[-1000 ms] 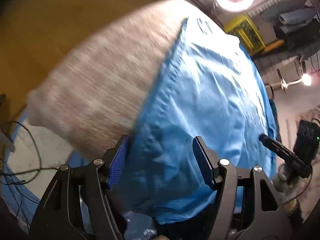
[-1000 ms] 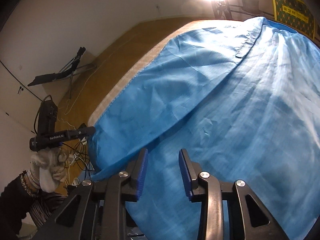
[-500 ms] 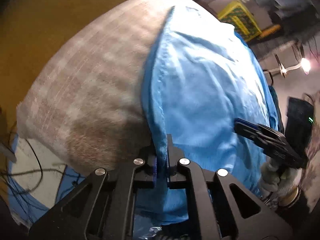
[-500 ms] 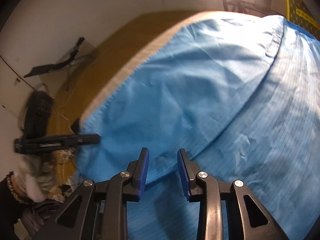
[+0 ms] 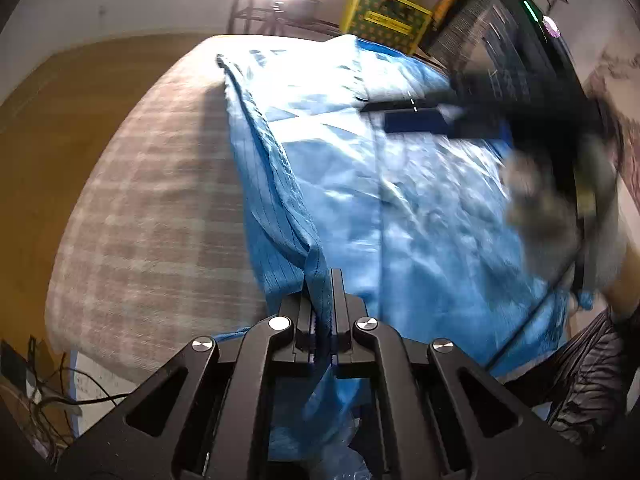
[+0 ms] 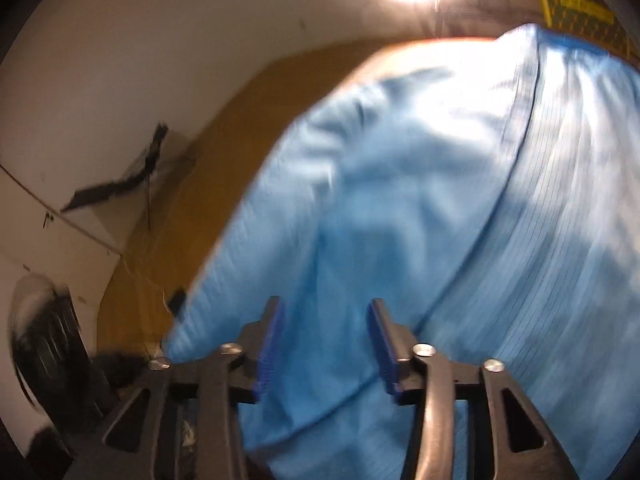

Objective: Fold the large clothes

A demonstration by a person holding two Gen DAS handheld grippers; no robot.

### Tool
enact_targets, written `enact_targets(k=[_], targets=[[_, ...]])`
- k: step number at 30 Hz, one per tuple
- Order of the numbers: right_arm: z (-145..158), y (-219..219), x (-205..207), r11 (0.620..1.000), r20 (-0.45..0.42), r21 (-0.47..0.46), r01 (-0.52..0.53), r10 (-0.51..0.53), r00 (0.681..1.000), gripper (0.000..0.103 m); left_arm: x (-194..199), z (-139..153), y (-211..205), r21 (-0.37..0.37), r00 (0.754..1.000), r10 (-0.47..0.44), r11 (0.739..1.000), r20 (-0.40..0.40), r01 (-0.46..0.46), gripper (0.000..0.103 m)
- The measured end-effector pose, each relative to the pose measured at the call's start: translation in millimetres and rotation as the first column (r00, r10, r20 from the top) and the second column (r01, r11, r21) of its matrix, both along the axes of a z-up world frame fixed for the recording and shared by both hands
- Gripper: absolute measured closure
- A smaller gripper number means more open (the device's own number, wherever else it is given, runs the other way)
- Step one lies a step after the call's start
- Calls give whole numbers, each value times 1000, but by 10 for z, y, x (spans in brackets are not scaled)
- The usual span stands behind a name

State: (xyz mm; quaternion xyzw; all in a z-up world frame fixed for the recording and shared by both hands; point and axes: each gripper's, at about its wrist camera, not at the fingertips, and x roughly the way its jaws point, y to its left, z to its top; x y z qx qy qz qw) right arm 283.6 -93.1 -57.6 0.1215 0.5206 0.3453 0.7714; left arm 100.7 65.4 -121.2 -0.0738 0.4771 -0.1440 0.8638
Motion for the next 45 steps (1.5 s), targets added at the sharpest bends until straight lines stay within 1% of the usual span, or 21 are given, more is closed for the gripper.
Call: enact_targets(k=[1,3,5,7,10,13,18,20,21,22,23,25,26,28,31,34,37,40,42,43,45], targets=[[60,7,89,1000,1,16,-2,2,1000,38,-8,4,-56,14,1000,-11,1000,6,11,101],[154,64,276,1000,14,21,11,-11,1000,38,-30,3,-118,38,999,-31,999,17,31,101],[208,237,469,1000,23,1,18,-18,1000,38,-23,-12,-152,50,999,-44,998,14,43,101],[238,465,640,999,29,-32,-5,6,1000,38,-6,-12,-200,58,999,-51,997,15,50,101],[206,817,798,988,40,-146,-50,56,998,38,30,0,-226,60,999,-49,997,19,48,101],[125,1092,974,964,60,-261,-53,71,996,39,40,10,-223,59,999,-48,997,20,47,101],[-90,1428,1129,930,24,-361,-74,88,996,39,18,15,-220,64,998,-54,997,28,52,101],[-217,1542,1168,900,18,-429,-79,96,995,39,8,23,-221,71,998,-59,996,32,56,101],[-286,1596,1215,891,17,-447,-81,99,995,39,2,23,-222,76,998,-61,995,34,59,101],[-328,1611,1221,880,16,-468,-81,100,995,52,-8,25,-225,82,997,-63,995,36,60,101],[-355,1605,1227,879,6,-469,-86,100,995,82,-12,29,-227,85,997,-63,995,37,60,101],[-372,1539,1242,892,-7,-443,-87,94,996,95,-20,44,-226,84,997,-64,995,39,61,101],[-341,1483,1237,902,4,-424,-78,87,996,97,-21,61,-227,80,997,-63,995,41,60,101],[-246,1318,1230,933,17,-356,-54,65,998,99,-41,111,-253,76,997,-65,995,52,61,101],[-111,950,1219,974,24,-226,5,0,1000,100,-91,207,-353,73,994,-80,995,74,74,101],[-54,508,1208,993,18,-94,77,-76,997,100,-147,297,-534,83,988,-120,990,93,112,101],[-38,18,1125,987,9,16,161,-161,987,100,-195,338,-766,91,981,-168,983,99,159,102],[-122,-483,1043,966,-34,82,246,-244,969,100,-222,329,-1054,100,971,-223,972,87,214,101],[-185,-746,984,957,-57,80,278,-274,960,100,-235,295,-1233,119,963,-259,961,72,250,101],[-250,-885,967,955,-78,63,290,-285,955,100,-241,262,-1340,130,958,-280,954,58,271,101],[-351,-1017,954,951,-111,42,308,-302,947,99,-250,207,-1519,144,949,-312,942,35,304,101]])
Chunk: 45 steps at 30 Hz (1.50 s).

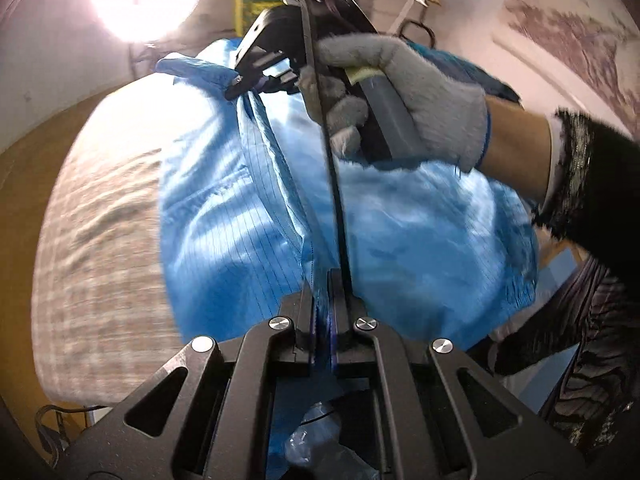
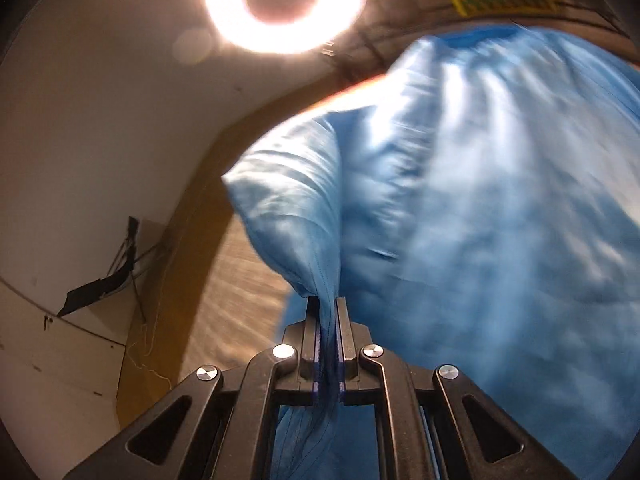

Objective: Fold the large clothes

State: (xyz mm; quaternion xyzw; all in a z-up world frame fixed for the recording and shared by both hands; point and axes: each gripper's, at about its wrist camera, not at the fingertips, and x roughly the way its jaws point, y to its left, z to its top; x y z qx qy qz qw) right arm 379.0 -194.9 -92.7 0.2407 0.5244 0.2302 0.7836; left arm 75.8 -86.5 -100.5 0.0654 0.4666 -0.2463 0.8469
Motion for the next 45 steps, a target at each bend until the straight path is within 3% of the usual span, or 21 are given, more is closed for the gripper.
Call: enact_targets(k=[3,5,8,9,12,13,14,15,18,20,24,30,33,37,40,43,45], targets=[[10,-143,-8,989,11,-147,-6,8,1000,84,-34,-56,-185,19,999,-37,999,-13,37,101],[131,-213,-3,974,67,-225,-7,22,998,63,-46,-85,-260,24,998,-51,998,-21,52,101],[238,-310,40,971,113,-239,-17,45,993,43,-28,-158,-312,23,997,-57,998,-42,58,101],[262,-338,74,974,114,-227,-30,57,992,41,-19,-188,-326,29,997,-55,998,-48,56,101],[228,-314,124,959,98,-276,-62,92,991,43,1,-233,-360,35,997,-51,998,-65,53,101],[211,-342,61,953,93,-293,-70,102,990,54,2,-247,-382,35,996,-51,998,-67,54,101],[161,-343,75,947,78,-310,-83,112,991,73,-3,-244,-379,35,996,-53,998,-67,55,101],[117,-323,95,942,65,-323,-89,115,991,80,-1,-240,-389,35,996,-54,998,-65,56,101],[113,-397,87,957,81,-284,-63,89,993,79,-16,-254,-371,20,996,-49,998,-76,51,101],[240,-493,-8,970,119,-243,-25,56,991,64,-47,-253,-349,4,995,-53,999,-82,53,97],[468,-633,-191,974,159,-227,-11,49,986,61,-213,-214,-176,-48,991,-67,997,-115,62,67],[914,-858,-725,975,243,-219,-21,75,967,58,-705,-16,204,-144,993,-81,987,-81,69,66],[1125,-925,-1041,979,274,-201,-42,97,957,58,-871,69,555,-197,997,-15,980,-79,-1,66],[1333,-856,-1567,976,306,-196,-98,156,939,58,-819,62,996,-211,988,126,967,-94,-143,66],[1286,-739,-1853,973,296,-173,-154,200,934,58,-679,-12,1168,-264,974,181,941,-137,-212,66],[1082,-511,-2102,963,251,-164,-215,251,935,65,-517,-105,1203,-213,956,260,935,-133,-284,66],[893,-357,-2203,955,212,-182,-236,272,939,65,-386,-189,1224,-202,940,289,925,-180,-323,66]])
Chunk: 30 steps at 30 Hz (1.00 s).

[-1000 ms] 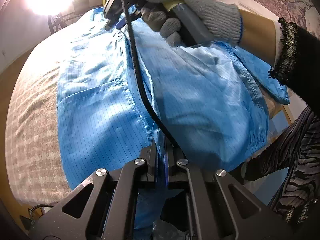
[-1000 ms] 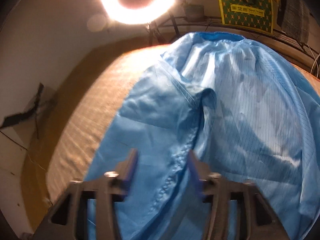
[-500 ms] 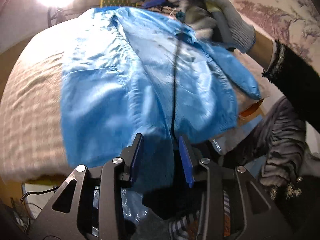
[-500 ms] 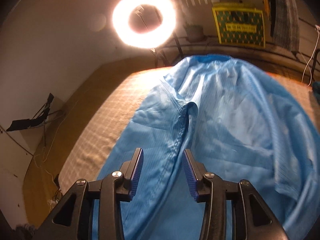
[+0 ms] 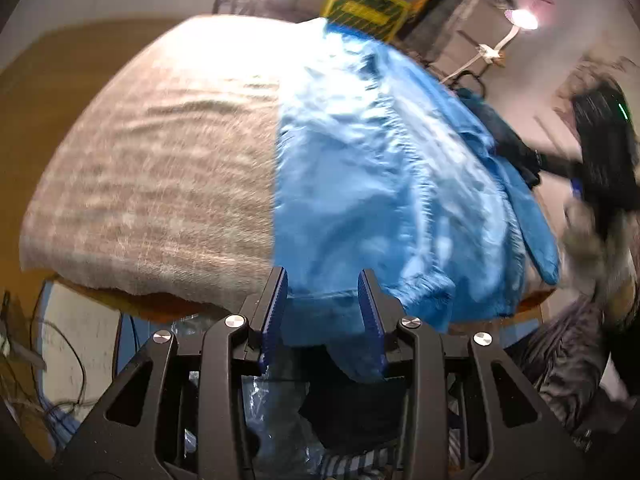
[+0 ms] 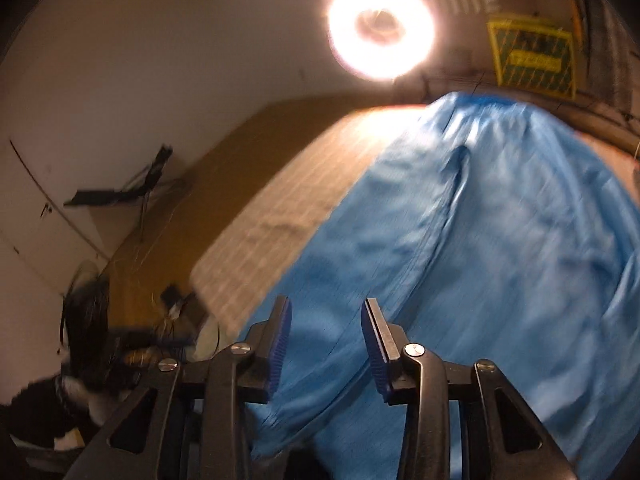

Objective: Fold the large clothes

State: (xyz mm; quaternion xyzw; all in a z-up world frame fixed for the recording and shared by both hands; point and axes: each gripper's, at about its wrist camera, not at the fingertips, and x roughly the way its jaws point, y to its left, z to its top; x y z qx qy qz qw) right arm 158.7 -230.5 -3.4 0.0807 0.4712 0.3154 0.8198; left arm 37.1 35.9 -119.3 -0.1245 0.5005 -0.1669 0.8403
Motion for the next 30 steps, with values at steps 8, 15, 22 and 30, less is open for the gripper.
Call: enact_targets(k=[8,15,22,30], targets=[[-731,426,-124,998,-129,-64,-16,8,992,66,281,-394,35,-59,989,20,998,-144,-29,61],[-809,519,-497,936,-52,-340,-92,78,996,69,139,-504,6,-60,986,-26,998,-166,17,61],[-833,-93,-353,997,-275,18,78,-70,959,25,115,-585,70,-164,976,-16,986,-216,-20,61],[-1113,125,-308,993,-398,106,48,-2,917,79,200,-556,46,-145,978,-21,989,-206,-9,101]])
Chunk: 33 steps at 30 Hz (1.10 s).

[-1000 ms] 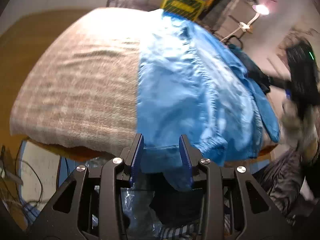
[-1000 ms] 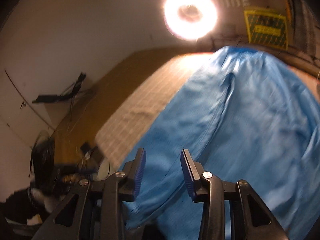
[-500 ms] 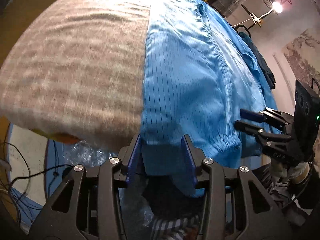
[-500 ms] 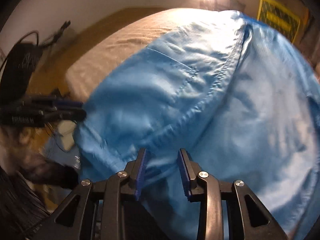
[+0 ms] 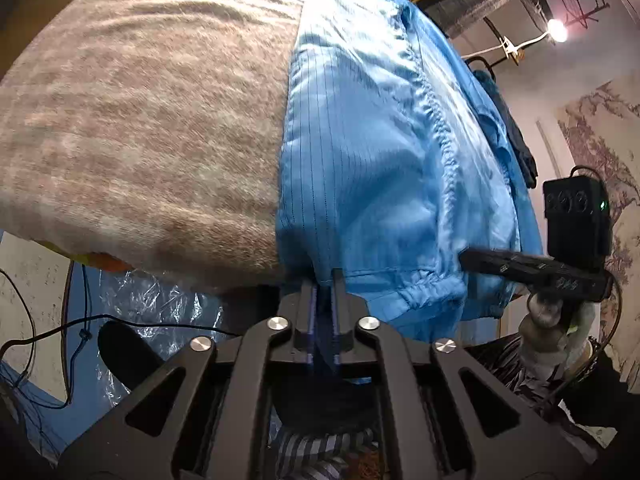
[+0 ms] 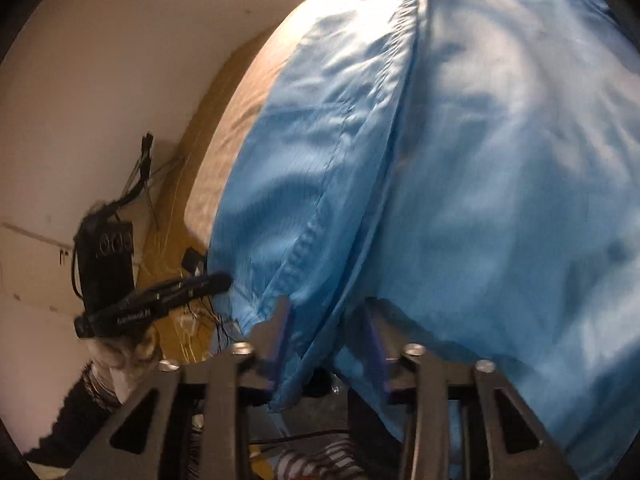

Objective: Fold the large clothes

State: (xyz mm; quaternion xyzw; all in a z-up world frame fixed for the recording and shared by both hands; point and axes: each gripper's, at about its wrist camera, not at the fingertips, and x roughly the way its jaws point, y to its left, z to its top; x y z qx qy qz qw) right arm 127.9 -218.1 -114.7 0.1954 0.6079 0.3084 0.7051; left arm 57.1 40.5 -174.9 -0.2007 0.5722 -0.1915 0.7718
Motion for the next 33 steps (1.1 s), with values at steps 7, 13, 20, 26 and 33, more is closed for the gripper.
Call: enact_targets(k=[7,13,20,26,33], targets=[[88,244,-9,990,13,136,-24,22,1000,101,-53,195,410,-42,992,122,992,46,-120,102],[-63,369,-130,995,27,-34,-89,90,996,103,-74,-15,234,91,996,84,992,0,-84,102],[235,322,-205,991,158,-74,-114,125,979,72,-214,333,258,164,986,105,978,131,-126,94],[598,199,-353,988,316,-150,-36,83,945,63,-198,637,32,202,965,36,975,259,-90,94],[939,-210,-518,980,464,-158,121,-35,885,57,-130,969,-547,211,924,-87,978,372,8,93]])
